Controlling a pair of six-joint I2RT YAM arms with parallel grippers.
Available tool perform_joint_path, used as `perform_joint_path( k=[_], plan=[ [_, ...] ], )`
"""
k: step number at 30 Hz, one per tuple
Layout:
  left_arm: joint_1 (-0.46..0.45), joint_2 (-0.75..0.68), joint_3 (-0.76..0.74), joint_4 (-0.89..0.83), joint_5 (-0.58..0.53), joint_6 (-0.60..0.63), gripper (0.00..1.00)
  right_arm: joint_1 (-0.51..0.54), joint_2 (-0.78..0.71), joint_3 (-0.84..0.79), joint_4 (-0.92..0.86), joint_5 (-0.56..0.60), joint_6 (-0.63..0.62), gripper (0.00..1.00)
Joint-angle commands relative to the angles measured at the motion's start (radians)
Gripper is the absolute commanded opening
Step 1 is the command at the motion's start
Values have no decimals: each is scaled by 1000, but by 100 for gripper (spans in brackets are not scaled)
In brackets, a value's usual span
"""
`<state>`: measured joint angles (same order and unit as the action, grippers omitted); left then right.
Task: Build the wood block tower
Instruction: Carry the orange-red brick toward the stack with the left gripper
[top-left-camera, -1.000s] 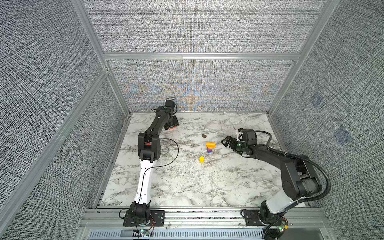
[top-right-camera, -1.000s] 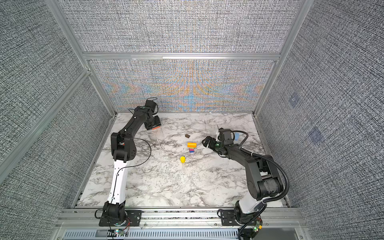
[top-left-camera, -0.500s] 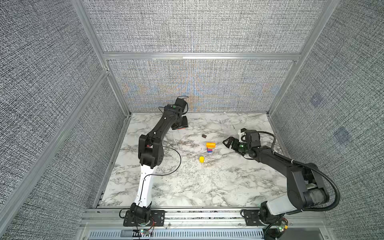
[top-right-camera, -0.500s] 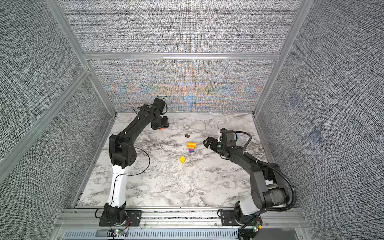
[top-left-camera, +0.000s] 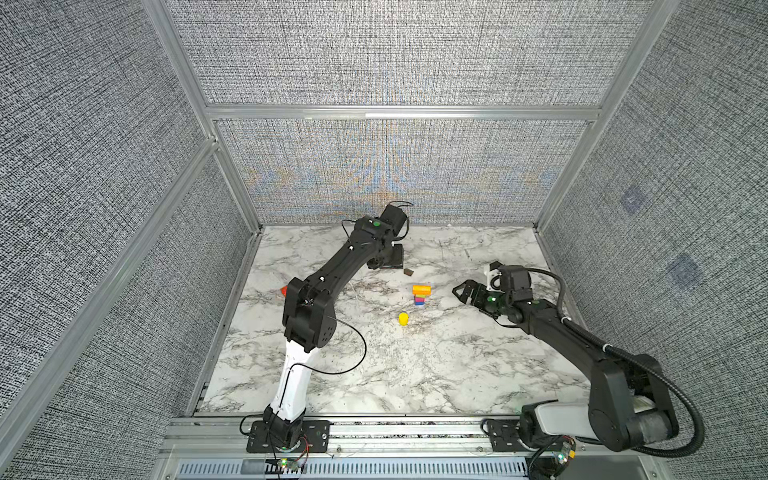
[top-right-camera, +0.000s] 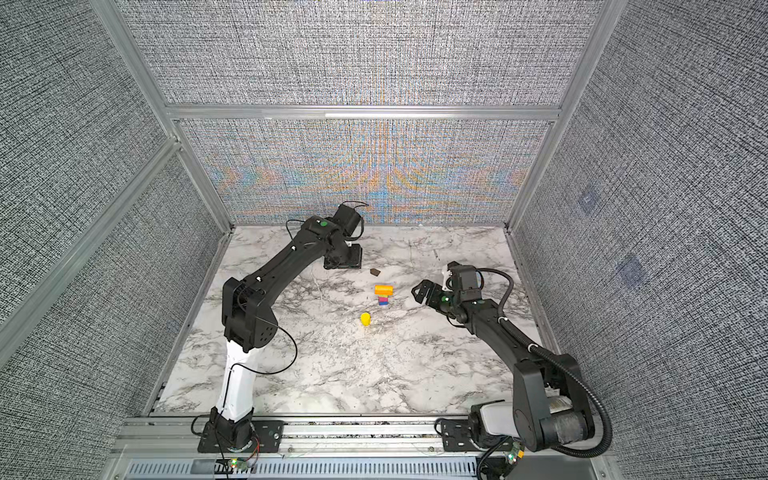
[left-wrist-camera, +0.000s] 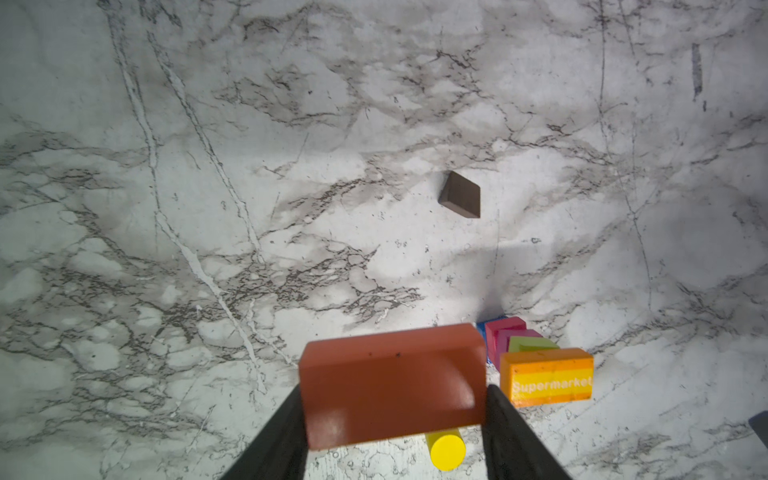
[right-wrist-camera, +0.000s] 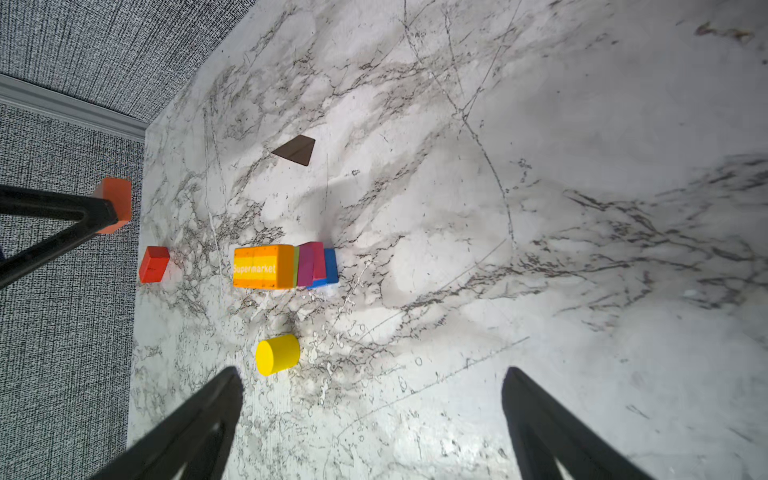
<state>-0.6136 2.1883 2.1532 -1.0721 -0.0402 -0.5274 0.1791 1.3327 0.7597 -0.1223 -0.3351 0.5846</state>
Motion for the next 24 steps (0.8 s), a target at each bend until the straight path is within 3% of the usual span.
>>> perform_joint_path(
  k=[1,11,24],
  plan=[
    [-25,-20,-17,-1,-33,-38,46,-6,-18,-6,-38,13,-11,99],
    [-129,-23,-61,36,-79,-124,48,-25,-35,-30,-48,14,1,99],
    [-186,-4,-100,95,-84,-202,48,-70,-44,-76,-34,5,5,99]
  ],
)
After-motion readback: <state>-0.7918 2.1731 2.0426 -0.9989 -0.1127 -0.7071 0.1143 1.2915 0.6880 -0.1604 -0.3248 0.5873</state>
